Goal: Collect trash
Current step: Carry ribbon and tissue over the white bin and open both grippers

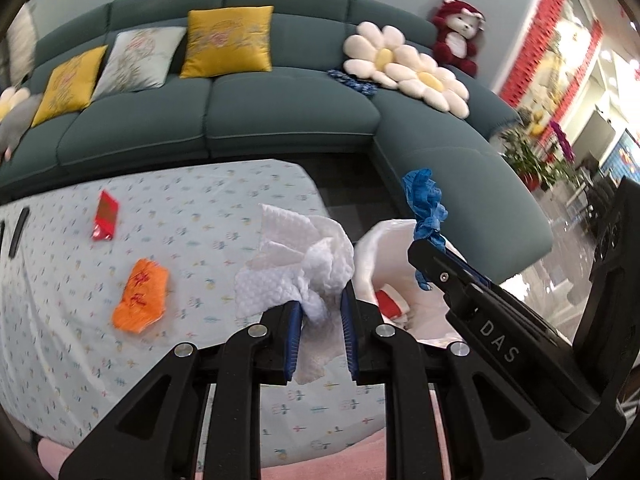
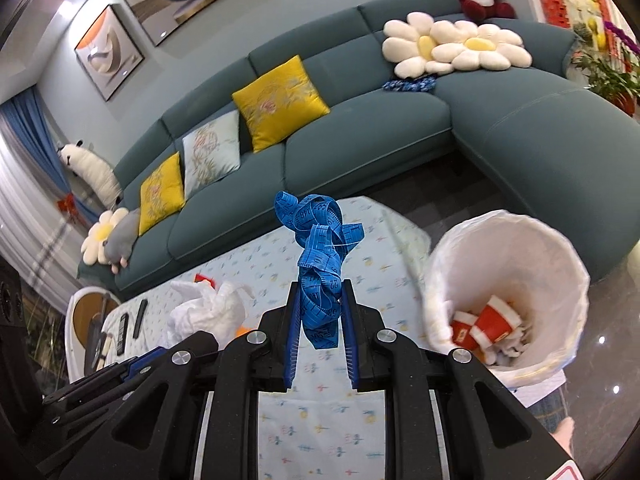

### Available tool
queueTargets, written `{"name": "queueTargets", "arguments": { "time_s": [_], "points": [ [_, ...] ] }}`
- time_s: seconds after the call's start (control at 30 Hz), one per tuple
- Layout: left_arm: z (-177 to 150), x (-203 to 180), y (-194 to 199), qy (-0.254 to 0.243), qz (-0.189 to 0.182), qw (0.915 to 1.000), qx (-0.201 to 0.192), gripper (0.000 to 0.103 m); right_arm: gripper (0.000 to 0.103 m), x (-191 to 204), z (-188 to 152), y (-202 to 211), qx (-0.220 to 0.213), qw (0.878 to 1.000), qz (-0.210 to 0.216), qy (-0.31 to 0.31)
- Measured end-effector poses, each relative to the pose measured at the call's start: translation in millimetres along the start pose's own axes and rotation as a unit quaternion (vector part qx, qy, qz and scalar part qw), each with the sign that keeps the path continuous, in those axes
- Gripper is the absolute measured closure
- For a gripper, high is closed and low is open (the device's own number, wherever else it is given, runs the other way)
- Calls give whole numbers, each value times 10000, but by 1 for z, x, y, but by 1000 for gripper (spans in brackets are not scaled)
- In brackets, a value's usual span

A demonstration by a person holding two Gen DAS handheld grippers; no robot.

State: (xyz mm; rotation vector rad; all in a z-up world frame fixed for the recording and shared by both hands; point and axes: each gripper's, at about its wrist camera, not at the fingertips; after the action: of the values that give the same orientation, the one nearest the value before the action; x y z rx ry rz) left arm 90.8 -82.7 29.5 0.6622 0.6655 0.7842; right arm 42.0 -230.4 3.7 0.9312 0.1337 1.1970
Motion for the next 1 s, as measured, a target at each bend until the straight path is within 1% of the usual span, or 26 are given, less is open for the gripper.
{"name": "queueTargets", "arguments": {
  "time_s": [0.23, 0.7, 1.0],
  "points": [
    [3, -35, -15, -293, -91, 9995, 93, 85, 85, -37, 7, 12, -118, 9995, -167, -235],
    [5, -95, -55, -782, -265, 9959, 359, 85, 85, -88, 9, 15, -117, 9974, -464, -543],
    [1, -114, -87, -888, -323, 9936, 622, 85, 85, -126, 9, 4, -25, 9950, -620, -778]
  ]
}}
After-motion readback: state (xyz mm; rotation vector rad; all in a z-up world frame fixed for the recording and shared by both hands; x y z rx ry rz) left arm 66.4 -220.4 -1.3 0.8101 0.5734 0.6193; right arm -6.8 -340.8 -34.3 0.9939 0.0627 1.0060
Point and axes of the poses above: each gripper's, at about its wrist camera, not at the fingertips, and y roughly against the way its jaws point, x to its left, z to its top, and after that the axes turned 6 degrees about -z, right-handed
